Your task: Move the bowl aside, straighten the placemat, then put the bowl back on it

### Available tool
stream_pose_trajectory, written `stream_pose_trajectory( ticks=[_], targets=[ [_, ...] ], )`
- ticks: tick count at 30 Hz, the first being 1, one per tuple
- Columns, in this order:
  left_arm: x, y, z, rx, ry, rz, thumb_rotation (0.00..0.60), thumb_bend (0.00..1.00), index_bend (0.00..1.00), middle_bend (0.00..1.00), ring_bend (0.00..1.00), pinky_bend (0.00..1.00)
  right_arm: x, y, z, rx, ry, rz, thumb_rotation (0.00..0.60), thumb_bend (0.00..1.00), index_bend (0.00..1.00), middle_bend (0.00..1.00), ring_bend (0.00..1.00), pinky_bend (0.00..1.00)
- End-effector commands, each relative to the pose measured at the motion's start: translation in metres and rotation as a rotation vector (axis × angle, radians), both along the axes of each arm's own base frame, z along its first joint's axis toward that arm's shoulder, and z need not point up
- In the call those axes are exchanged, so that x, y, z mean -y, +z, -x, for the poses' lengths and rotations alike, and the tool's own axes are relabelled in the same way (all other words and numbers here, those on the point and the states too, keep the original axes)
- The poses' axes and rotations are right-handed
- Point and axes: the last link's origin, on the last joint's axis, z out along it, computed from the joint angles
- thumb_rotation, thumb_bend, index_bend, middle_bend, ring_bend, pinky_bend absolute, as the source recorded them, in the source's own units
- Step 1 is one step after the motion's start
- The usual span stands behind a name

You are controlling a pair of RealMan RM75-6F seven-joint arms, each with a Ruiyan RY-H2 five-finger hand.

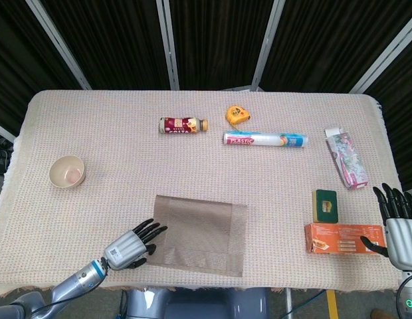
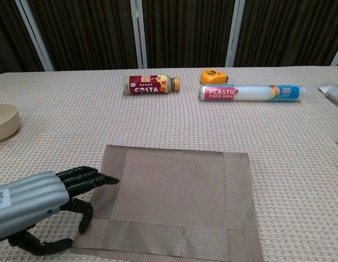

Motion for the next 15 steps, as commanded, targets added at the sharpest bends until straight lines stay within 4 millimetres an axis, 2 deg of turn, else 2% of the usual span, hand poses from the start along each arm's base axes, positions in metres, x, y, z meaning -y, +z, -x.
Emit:
stream_pose_trajectory(
  ticks=[1,15],
  targets=[
    [0.0004,-0.0005,-0.0014,0.003,-0.001,0.001,0.6,0.41,0.52,0.0,0.0,0.0,-0.0001,0.0001,0.0001,0.0,0.0,0.0,0.6,0.0,0.0,0.0,0.0,0.0],
    [0.0003,-0.0013,-0.0067,0.005,0.004,0.012,0.6,0.44,0.54,0.0,0.0,0.0,-0.0003,-0.0001,0.0,-0.002,-0.001,0.0,0.6,0.0,0.0,0.0,0.0,0.0]
  ],
)
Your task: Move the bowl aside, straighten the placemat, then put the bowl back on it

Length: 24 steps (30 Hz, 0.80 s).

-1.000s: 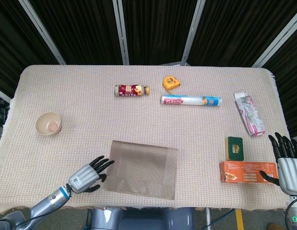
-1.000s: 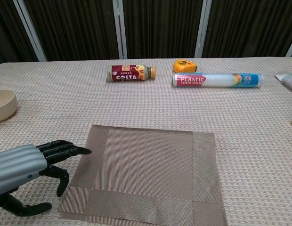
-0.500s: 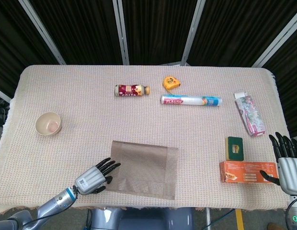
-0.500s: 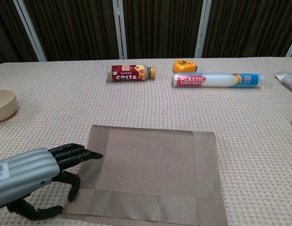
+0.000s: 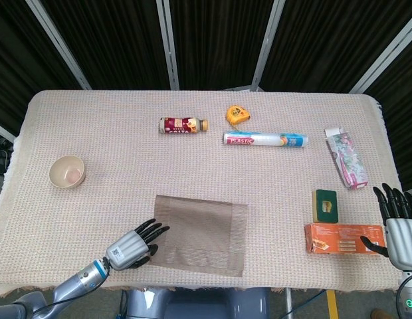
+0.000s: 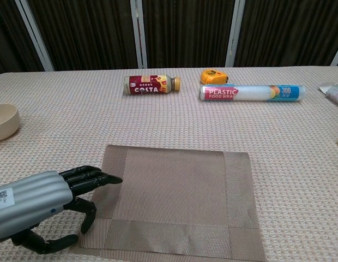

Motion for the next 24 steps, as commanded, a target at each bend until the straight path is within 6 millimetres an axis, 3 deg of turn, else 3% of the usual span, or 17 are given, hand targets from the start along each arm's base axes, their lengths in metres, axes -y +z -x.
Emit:
stream_pose_trajectory(
  ticks=[1,17,24],
  targets=[
    [0.001,-0.001,0.0,-0.005,0.0,0.006,0.6,0.44,0.54,0.0,0.0,0.0,0.0,0.0,0.0,0.0,0.0,0.0,0.6,0.0,0.0,0.0,0.0,0.0],
    [0.003,-0.009,-0.002,-0.014,0.003,0.019,0.6,0.46,0.54,0.0,0.0,0.0,0.0,0.001,0.0,0.002,0.001,0.003,0.6,0.0,0.0,0.0,0.0,0.0],
    [0.003,-0.012,-0.003,-0.009,0.016,0.028,0.6,0.56,0.64,0.0,0.0,0.0,-0.001,0.001,0.0,0.001,0.001,0.003,0.6,0.0,0.0,0.0,0.0,0.0]
  ],
)
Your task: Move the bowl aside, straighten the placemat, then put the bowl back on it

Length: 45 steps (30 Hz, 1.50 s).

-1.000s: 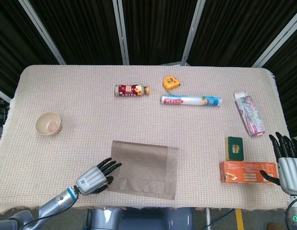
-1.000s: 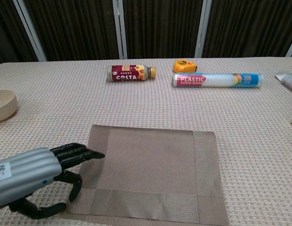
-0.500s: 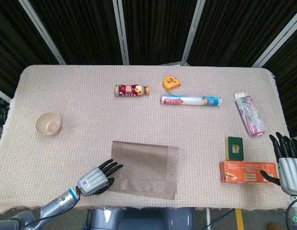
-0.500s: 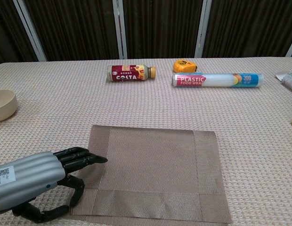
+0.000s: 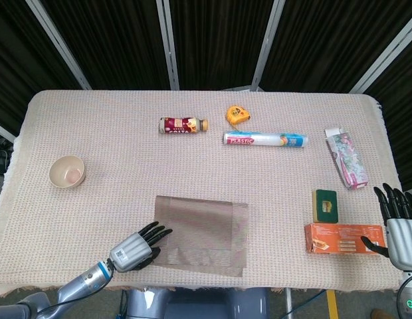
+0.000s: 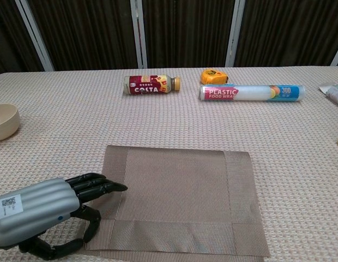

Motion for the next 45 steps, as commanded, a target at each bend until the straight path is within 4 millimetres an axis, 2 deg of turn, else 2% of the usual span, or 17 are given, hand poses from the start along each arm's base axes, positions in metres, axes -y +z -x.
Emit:
stream_pose_trajectory(
  ticks=[1,7,12,17,25,30,32,38,45],
  targets=[
    [0.0,-0.001,-0.001,0.004,0.007,0.003,0.6,0.57,0.64,0.0,0.0,0.0,0.0,0.0,0.0,0.0,0.0,0.001,0.6,0.0,0.0,0.0,0.0,0.0],
    [-0.004,0.001,-0.005,0.025,0.014,-0.006,0.6,0.57,0.69,0.0,0.0,0.0,0.0,0.001,0.0,0.002,0.001,0.001,0.6,0.0,0.0,0.0,0.0,0.0],
    [-0.017,0.008,-0.019,0.086,0.05,-0.026,0.6,0.57,0.72,0.0,0.0,0.0,0.0,0.001,-0.001,0.004,0.005,0.003,0.6,0.0,0.0,0.0,0.0,0.0],
    [-0.047,0.022,-0.047,0.187,0.116,-0.064,0.6,0.57,0.73,0.0,0.0,0.0,-0.001,0.002,-0.001,0.003,0.009,0.005,0.6,0.0,0.0,0.0,0.0,0.0],
    [-0.112,0.042,-0.106,0.287,0.266,-0.105,0.6,0.57,0.75,0.0,0.0,0.0,0.003,0.002,0.001,-0.005,-0.003,0.019,0.6,0.0,0.0,0.0,0.0,0.0],
    [-0.149,0.046,-0.126,0.293,0.366,-0.09,0.6,0.57,0.76,0.0,0.0,0.0,0.005,0.003,0.003,-0.006,-0.014,0.026,0.6,0.0,0.0,0.0,0.0,0.0],
    [-0.171,0.048,-0.133,0.278,0.407,-0.106,0.6,0.58,0.76,0.0,0.0,0.0,0.006,0.003,0.004,-0.005,-0.015,0.032,0.6,0.0,0.0,0.0,0.0,0.0],
    [-0.212,0.055,-0.131,0.293,0.535,-0.165,0.6,0.59,0.77,0.0,0.0,0.0,0.008,0.002,0.007,-0.013,-0.027,0.037,0.6,0.0,0.0,0.0,0.0,0.0],
    [-0.248,0.071,-0.102,0.316,0.685,-0.247,0.6,0.59,0.78,0.0,0.0,0.0,0.009,0.0,0.009,-0.03,-0.039,0.041,0.6,0.0,0.0,0.0,0.0,0.0]
  ],
)
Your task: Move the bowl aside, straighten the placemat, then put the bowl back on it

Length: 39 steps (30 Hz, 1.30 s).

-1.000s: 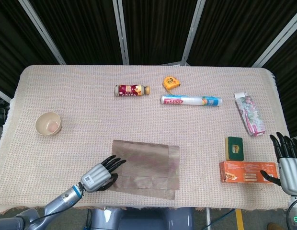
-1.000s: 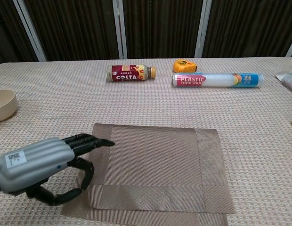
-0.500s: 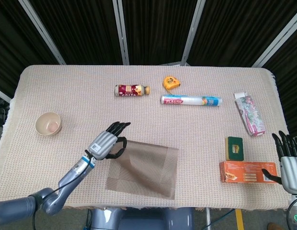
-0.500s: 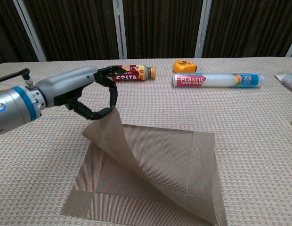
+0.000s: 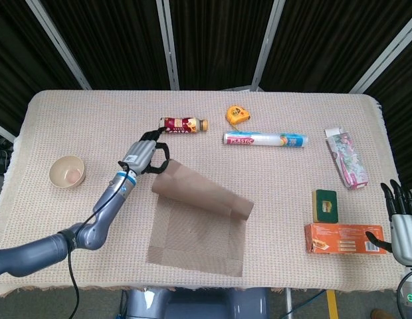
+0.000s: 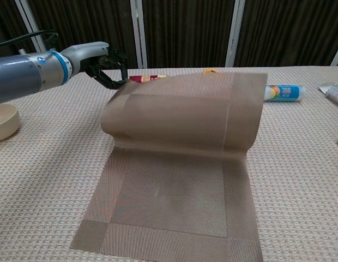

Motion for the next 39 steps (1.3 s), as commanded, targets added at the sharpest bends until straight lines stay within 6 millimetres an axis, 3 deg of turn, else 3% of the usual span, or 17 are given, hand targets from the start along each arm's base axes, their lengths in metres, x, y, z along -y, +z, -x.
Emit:
stream_pose_trajectory(
  ticks=[1,5,6,8,9,11,17,25,31,39],
  targets=[
    [-0.021,0.01,0.013,0.015,0.08,-0.037,0.6,0.59,0.78,0.0,0.0,0.0,0.0,-0.002,0.0,-0.003,-0.003,-0.002,0.6,0.0,0.0,0.0,0.0,0.0],
    [-0.031,0.021,0.037,-0.016,0.132,-0.065,0.6,0.59,0.74,0.0,0.0,0.0,0.0,-0.004,0.0,-0.007,-0.005,-0.007,0.6,0.0,0.0,0.0,0.0,0.0],
    [-0.032,0.023,0.045,-0.026,0.147,-0.072,0.6,0.55,0.65,0.0,0.0,0.0,0.001,-0.005,0.0,-0.009,-0.007,-0.009,0.6,0.0,0.0,0.0,0.0,0.0],
    [-0.032,0.027,0.061,-0.069,0.161,-0.082,0.6,0.34,0.32,0.0,0.0,0.0,0.0,-0.007,0.0,-0.012,-0.008,-0.013,0.6,0.0,0.0,0.0,0.0,0.0],
    [-0.031,0.029,0.069,-0.097,0.164,-0.087,0.6,0.18,0.13,0.0,0.0,0.0,0.0,-0.007,0.0,-0.015,-0.008,-0.014,0.6,0.0,0.0,0.0,0.0,0.0],
    [-0.027,0.033,0.088,-0.165,0.174,-0.089,0.6,0.04,0.0,0.0,0.0,0.0,0.0,-0.007,0.0,-0.018,-0.011,-0.013,0.6,0.0,0.0,0.0,0.0,0.0],
    [-0.008,0.059,0.122,-0.254,0.172,-0.161,0.6,0.02,0.0,0.0,0.0,0.0,0.002,-0.015,0.001,-0.024,-0.015,-0.054,0.6,0.0,0.0,0.0,0.0,0.0],
    [0.027,0.102,0.137,-0.279,0.11,-0.277,0.6,0.02,0.0,0.0,0.0,0.0,0.015,-0.031,-0.008,-0.021,0.078,-0.191,0.6,0.0,0.0,0.0,0.0,0.0],
    [0.082,0.137,0.146,-0.323,0.09,-0.347,0.6,0.02,0.0,0.0,0.0,0.0,0.038,-0.047,-0.029,0.007,0.241,-0.422,0.6,0.0,0.03,0.0,0.0,0.0],
    [0.151,0.16,0.157,-0.377,0.118,-0.4,0.6,0.02,0.0,0.0,0.0,0.0,0.062,-0.078,-0.056,-0.035,0.432,-0.623,0.6,0.0,0.04,0.0,0.0,0.0]
  ],
)
